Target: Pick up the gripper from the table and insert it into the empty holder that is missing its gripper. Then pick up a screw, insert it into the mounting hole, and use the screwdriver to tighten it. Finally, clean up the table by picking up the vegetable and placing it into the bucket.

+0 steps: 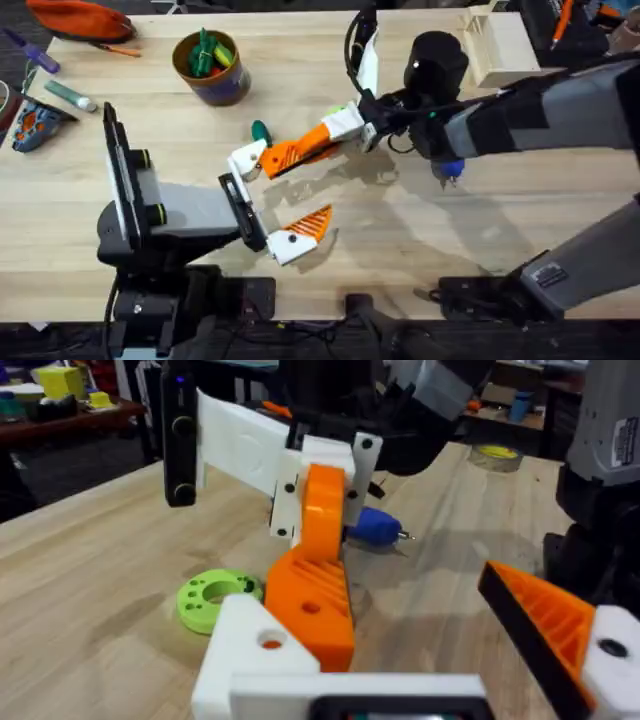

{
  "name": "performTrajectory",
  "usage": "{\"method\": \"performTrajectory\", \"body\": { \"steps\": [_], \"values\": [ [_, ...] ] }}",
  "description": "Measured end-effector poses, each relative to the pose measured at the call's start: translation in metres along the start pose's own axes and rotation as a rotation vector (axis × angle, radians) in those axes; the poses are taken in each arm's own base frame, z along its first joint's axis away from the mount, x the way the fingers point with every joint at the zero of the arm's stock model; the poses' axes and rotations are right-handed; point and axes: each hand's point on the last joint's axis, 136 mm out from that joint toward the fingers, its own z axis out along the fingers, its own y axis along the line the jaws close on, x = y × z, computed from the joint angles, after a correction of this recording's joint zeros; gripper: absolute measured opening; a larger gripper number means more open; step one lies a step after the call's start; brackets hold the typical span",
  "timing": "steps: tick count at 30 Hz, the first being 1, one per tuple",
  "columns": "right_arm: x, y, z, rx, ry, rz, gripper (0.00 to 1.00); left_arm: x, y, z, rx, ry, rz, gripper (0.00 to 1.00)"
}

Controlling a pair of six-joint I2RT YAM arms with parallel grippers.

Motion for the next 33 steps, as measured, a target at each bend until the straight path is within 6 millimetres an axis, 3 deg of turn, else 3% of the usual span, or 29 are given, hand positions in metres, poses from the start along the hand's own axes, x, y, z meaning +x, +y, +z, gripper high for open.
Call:
{"method": "performTrajectory", "body": {
  "steps": [33],
  "values": [
    [-0.001,0.001,0.014,-0.008,0.038,0.037,0.009,0.0,0.003,0.0,-0.015,0.0,-0.007,0.985]
  ]
}}
